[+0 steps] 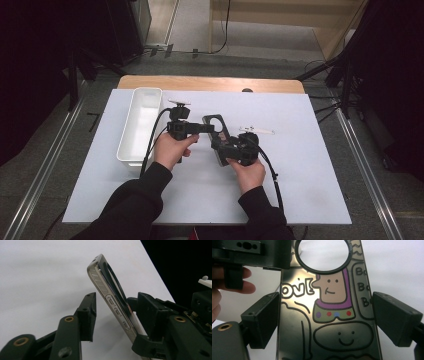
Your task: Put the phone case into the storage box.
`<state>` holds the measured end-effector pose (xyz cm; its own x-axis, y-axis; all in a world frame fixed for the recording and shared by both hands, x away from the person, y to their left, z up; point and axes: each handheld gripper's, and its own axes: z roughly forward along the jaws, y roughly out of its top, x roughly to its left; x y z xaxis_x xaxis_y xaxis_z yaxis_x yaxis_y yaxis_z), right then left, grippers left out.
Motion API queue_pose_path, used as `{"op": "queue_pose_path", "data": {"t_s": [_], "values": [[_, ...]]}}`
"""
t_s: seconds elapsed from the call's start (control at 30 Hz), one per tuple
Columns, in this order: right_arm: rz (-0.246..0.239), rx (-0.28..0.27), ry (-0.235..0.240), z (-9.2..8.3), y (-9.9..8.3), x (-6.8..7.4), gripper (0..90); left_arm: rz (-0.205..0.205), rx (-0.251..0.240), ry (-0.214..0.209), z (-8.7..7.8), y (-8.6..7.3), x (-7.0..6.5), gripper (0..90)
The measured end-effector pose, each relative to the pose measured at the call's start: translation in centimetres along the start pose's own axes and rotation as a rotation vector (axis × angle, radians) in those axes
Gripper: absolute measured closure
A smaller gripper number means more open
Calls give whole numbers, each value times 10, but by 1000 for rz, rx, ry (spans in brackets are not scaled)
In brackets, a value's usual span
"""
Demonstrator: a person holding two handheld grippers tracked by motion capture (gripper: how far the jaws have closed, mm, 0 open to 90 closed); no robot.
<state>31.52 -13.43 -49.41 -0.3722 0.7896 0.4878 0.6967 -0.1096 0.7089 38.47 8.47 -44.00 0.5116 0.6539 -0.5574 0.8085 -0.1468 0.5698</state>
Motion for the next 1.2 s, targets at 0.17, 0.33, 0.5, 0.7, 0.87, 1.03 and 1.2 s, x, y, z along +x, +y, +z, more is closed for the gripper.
{"op": "queue_pose_path", "data": {"t_s": [0.17,0.33,0.5,0.7,0.87,1.03,1.2], "values": [[8,0,4,2,-1,2,104,0,3,9,1,0,0,511],[17,-3,14,4,-2,3,104,-1,-4,4,1,0,0,535],[23,-8,11,4,-3,4,104,-14,-9,-10,2,0,1,536],[39,-26,16,4,-4,4,104,-12,-4,-8,4,-1,1,545],[43,-23,22,6,-5,4,104,-20,7,-29,5,-1,2,565],[40,-28,21,6,-6,6,104,-35,14,-26,6,-1,4,615],[37,-38,20,7,-6,7,105,-45,11,-21,5,-1,6,676]]}}
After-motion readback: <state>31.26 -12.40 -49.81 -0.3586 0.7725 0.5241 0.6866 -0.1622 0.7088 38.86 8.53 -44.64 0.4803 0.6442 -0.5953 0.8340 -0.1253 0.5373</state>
